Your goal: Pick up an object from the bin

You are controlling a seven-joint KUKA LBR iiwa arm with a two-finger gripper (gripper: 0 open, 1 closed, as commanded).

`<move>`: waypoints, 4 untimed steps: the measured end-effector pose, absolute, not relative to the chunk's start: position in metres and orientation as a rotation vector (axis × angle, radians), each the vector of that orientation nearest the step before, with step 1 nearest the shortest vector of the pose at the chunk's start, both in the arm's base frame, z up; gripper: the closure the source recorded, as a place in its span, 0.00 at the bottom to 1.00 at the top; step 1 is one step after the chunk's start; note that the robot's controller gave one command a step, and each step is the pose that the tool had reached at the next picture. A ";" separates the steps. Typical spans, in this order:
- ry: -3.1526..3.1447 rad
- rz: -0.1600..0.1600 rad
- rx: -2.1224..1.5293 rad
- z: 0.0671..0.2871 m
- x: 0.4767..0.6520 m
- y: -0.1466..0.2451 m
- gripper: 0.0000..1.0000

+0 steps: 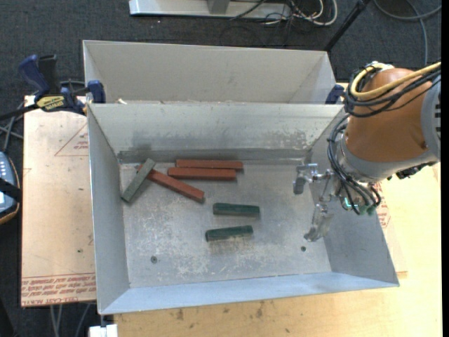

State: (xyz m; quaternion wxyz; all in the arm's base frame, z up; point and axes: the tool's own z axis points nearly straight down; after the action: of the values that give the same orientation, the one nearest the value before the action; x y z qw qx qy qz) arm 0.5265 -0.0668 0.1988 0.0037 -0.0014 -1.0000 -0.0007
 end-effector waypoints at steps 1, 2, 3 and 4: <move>-3.142 -0.001 0.000 0.203 0.528 -0.066 0.00; -3.146 0.000 0.106 0.137 0.543 -0.024 0.00; -3.133 -0.002 0.166 0.126 0.538 -0.001 0.00; -3.145 -0.002 -0.025 0.118 0.559 0.030 0.00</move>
Offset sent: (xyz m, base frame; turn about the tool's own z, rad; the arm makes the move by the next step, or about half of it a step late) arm 0.0266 0.0835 -0.1288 -0.1342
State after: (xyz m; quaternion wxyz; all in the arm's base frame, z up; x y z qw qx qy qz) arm 0.5586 0.0296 0.1182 -0.0019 -0.0078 -1.0000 -0.0008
